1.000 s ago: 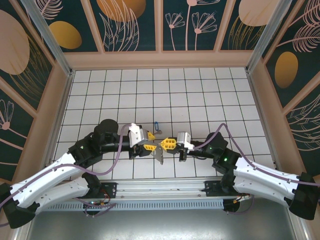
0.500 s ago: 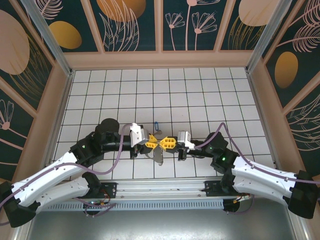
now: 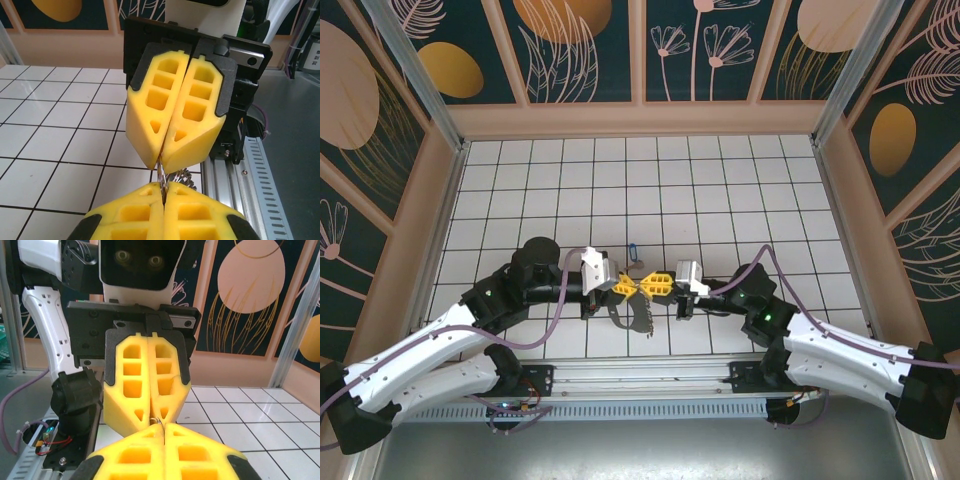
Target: Put the keys on the keyring
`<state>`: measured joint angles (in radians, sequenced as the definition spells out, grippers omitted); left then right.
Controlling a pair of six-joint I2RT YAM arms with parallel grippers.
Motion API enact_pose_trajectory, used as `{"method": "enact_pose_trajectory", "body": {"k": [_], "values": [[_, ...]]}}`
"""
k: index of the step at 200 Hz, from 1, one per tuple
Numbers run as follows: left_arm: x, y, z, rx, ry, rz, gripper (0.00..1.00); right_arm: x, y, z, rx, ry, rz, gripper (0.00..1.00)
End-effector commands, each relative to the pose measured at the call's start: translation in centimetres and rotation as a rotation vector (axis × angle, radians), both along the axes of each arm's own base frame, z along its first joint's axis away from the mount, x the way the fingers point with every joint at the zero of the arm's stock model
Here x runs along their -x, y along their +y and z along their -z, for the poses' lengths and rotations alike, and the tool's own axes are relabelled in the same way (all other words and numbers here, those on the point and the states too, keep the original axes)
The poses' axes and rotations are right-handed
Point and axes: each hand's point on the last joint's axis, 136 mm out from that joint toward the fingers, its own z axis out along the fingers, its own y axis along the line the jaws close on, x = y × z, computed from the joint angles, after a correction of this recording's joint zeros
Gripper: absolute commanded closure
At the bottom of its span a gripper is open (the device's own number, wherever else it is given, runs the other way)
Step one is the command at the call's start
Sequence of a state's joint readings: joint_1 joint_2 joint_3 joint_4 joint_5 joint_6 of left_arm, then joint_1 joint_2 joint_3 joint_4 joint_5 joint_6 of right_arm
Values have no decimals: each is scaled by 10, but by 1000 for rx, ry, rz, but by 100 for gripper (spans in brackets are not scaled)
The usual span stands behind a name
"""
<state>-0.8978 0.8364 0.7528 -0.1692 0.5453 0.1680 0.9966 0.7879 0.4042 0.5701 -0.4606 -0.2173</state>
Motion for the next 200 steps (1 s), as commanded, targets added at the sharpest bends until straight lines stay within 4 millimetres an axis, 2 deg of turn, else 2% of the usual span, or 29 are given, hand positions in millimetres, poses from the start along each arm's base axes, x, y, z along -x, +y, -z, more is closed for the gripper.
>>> {"method": "enact_pose_trajectory", "body": {"k": [1, 20, 43, 98, 130, 144, 176, 200], "values": [[-3, 3, -14, 37, -53, -24, 100, -3, -4, 0, 44, -25, 42, 85], [-3, 5, -13, 33, -57, -32, 100, -7, -8, 3, 69, -34, 77, 79], [-4, 4, -14, 34, -59, -32, 100, -11, -9, 8, 104, -42, 110, 78], [-6, 4, -13, 22, -57, -40, 100, -19, -9, 0, 89, -59, 157, 75], [-15, 9, -1, -19, -26, -113, 100, -62, -19, 5, 127, 31, 371, 58], [-18, 13, 5, -28, -3, -149, 100, -79, -20, 11, 159, 96, 407, 53], [-25, 28, 11, -13, 44, -259, 100, -123, -28, 37, 216, 276, 472, 51], [-31, 40, 20, -20, 78, -345, 100, -141, -23, 59, 270, 349, 493, 52]]}}
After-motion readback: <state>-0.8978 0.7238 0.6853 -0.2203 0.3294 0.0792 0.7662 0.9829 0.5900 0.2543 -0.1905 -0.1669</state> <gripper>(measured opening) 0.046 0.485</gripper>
